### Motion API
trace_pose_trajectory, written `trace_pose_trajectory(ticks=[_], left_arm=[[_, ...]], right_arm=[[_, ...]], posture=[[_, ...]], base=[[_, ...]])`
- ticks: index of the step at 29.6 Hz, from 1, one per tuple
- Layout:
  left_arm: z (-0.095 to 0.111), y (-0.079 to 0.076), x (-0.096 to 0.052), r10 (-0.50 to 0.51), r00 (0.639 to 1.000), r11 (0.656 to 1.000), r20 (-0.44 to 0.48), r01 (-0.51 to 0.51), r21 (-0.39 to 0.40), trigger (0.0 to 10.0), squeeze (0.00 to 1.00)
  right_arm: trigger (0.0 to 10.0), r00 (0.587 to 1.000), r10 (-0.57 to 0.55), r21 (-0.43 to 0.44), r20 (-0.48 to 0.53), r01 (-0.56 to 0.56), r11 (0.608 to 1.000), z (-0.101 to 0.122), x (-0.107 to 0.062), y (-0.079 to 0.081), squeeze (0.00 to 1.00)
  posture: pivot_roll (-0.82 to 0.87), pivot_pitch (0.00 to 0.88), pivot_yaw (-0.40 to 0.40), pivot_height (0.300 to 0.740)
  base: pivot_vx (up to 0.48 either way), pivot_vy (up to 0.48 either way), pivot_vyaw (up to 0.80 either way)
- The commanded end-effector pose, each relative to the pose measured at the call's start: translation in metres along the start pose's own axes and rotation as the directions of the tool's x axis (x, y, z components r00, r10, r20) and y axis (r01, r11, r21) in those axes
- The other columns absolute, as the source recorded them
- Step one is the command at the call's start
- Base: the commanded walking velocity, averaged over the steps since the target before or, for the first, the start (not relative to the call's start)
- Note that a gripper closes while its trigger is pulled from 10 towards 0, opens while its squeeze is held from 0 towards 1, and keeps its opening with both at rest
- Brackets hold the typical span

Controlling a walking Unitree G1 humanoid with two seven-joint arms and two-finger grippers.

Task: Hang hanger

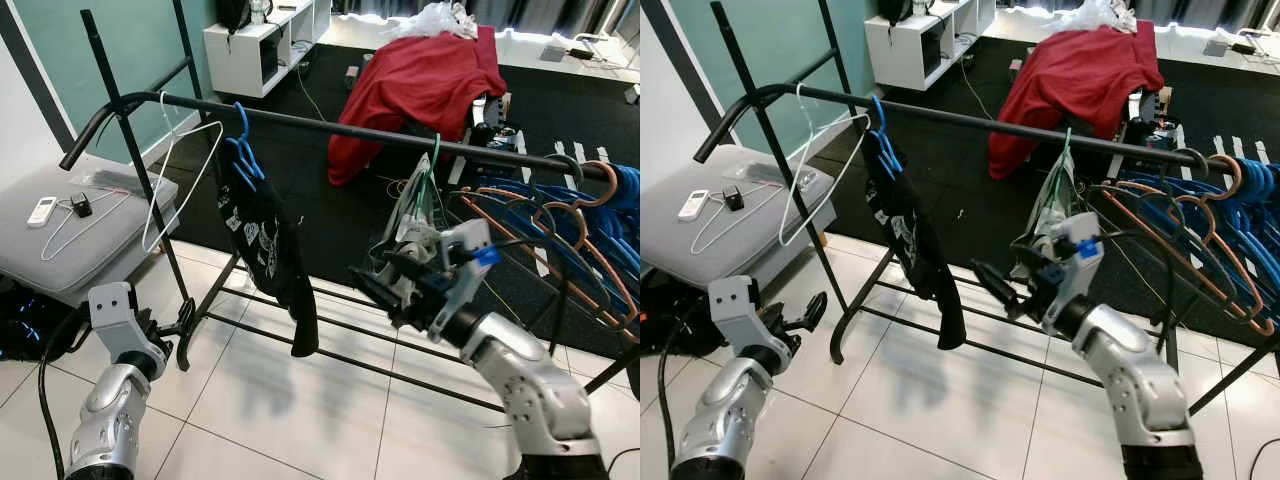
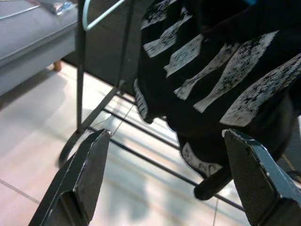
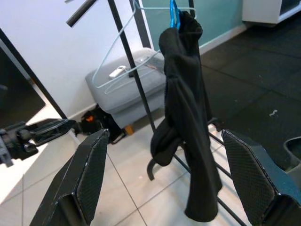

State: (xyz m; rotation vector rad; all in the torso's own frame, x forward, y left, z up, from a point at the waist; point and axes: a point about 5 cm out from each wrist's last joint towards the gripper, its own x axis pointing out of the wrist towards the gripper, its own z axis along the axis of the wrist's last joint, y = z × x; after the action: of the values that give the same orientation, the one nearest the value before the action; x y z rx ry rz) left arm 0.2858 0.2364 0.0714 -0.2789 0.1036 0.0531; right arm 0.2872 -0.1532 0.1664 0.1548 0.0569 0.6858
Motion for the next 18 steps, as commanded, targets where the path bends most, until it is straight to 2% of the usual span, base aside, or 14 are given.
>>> trace_pose_trajectory(ticks=[1, 5, 11, 18], left_arm=[[0.002, 0.001, -0.002, -0.008, 1.0, 1.0, 0.014, 0.008, 0.003, 10.0, 0.0], [0.004, 0.001, -0.002, -0.015, 1.0, 1.0, 0.024, 0.015, 0.007, 10.0, 0.0], [0.012, -0.004, 0.0, -0.043, 0.998, 0.999, 0.051, 0.042, 0.017, 10.0, 0.0], [0.022, -0.011, 0.005, -0.077, 0.994, 0.997, 0.081, 0.076, 0.02, 10.0, 0.0]], right_arm=[[10.0, 0.999, 0.026, -0.009, 0.024, -0.026, 1.0, 0.006, 0.008, 0.006, 0.0], [10.0, 0.999, 0.035, -0.001, 0.029, -0.035, 0.999, 0.008, 0.008, 0.009, 0.0], [10.0, 0.998, -0.041, 0.003, 0.044, 0.041, 0.999, 0.011, 0.008, 0.001, 0.0], [10.0, 0.997, -0.049, -0.033, 0.057, 0.051, 0.998, 0.013, 0.012, 0.0, 0.0]], posture=[[-0.08, 0.103, -0.005, 0.74], [-0.07, 0.102, -0.006, 0.74], [-0.07, 0.103, -0.002, 0.74], [-0.08, 0.104, 0.0, 0.74]], base=[[0.334, 0.0, 0.8], [0.336, 0.0, 0.8], [0.432, 0.0, 0.0], [0.48, 0.0, 0.0]])
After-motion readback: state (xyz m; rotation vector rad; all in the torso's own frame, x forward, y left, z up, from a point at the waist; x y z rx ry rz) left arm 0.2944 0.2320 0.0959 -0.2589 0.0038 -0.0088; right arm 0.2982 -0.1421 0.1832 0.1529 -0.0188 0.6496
